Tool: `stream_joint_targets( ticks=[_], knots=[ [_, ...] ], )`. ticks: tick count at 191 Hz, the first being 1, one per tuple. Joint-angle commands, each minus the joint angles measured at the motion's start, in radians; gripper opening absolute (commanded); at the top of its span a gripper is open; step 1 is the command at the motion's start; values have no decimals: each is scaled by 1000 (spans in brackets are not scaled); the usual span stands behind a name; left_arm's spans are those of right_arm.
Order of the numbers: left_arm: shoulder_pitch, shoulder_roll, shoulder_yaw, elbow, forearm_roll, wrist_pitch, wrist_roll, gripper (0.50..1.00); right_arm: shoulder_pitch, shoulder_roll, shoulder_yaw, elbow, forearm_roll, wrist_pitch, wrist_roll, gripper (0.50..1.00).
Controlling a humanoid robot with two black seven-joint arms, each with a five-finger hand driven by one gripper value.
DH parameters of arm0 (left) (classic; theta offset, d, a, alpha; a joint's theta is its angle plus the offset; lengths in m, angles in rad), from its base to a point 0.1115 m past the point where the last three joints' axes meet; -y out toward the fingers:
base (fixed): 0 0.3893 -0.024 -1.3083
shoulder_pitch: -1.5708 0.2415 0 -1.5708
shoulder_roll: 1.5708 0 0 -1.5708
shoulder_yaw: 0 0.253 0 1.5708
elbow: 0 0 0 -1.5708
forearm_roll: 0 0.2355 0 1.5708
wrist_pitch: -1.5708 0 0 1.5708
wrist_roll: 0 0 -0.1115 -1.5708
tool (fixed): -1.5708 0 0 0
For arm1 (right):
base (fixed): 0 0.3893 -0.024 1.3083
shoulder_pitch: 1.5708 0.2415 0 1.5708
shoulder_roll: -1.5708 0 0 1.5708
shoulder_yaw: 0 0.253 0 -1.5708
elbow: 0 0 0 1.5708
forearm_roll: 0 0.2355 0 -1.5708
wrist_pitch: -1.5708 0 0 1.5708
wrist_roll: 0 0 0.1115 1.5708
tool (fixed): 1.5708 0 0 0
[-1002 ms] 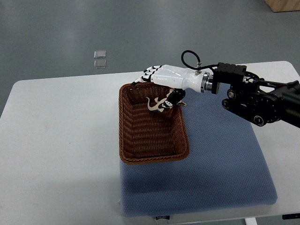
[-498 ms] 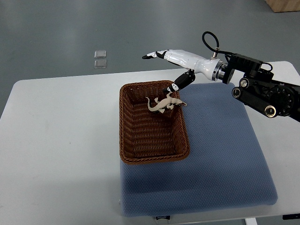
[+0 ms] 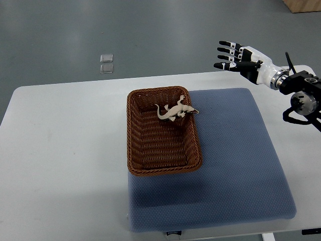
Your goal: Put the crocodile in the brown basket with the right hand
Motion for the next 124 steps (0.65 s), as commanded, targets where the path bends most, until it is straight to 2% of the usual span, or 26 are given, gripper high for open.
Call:
stream_joint_targets(
  ticks=[1, 33, 100, 124],
  knots=[
    [0, 0, 0, 0, 0, 0, -1, 1000, -27, -23, -2, -5, 228, 38, -39, 930],
    [0, 0, 0, 0, 0, 0, -1, 1000, -70, -23, -2, -15, 377, 42, -35, 930],
    [0, 0, 0, 0, 0, 0, 0, 1000, -90, -8, -2, -35, 365, 50, -30, 930],
    [0, 0, 0, 0, 0, 0, 0, 1000, -91, -10, -2, -35, 362, 88, -30, 930]
  ],
)
